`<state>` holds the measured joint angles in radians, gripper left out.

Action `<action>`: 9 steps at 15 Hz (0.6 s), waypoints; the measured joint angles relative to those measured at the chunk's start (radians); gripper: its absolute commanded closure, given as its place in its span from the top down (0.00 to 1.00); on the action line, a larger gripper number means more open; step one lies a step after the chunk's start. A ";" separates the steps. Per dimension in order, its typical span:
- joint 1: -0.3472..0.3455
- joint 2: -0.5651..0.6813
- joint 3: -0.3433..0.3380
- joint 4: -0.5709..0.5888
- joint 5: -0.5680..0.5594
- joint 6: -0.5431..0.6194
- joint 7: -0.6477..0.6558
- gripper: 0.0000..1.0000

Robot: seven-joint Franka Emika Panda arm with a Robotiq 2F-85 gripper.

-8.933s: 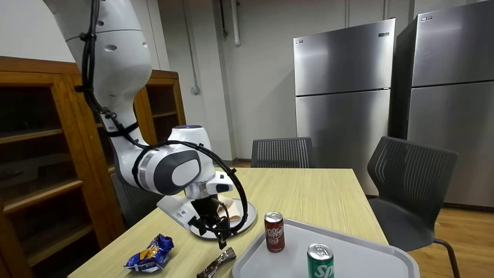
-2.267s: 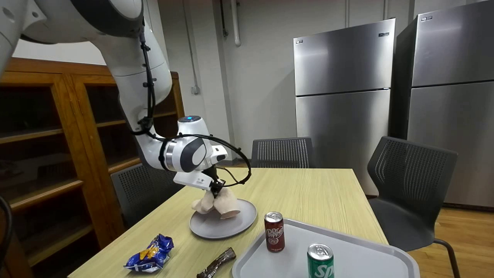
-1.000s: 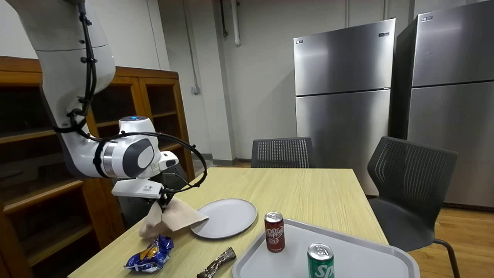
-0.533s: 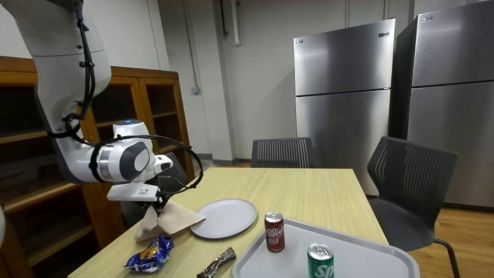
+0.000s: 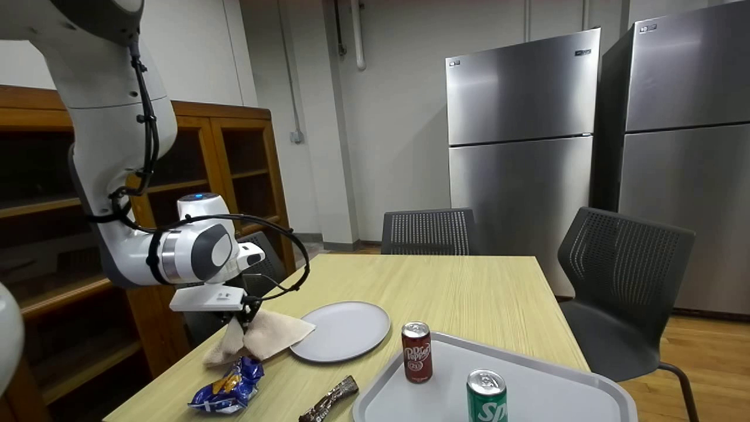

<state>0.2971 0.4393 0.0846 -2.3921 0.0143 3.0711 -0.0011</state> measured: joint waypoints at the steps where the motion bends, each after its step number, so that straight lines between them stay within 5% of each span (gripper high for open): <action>1: 0.011 0.014 -0.009 0.014 -0.003 0.000 0.004 0.03; 2: 0.021 0.026 -0.016 0.026 -0.004 0.000 0.005 0.03; 3: 0.030 0.038 -0.022 0.039 -0.004 -0.001 0.007 0.35; 4: 0.037 0.048 -0.027 0.049 -0.004 -0.001 0.009 0.36; 9: 0.054 0.079 -0.036 0.083 -0.004 -0.004 0.018 0.73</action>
<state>0.3511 0.5187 0.0485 -2.3095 0.0101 3.0675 0.0166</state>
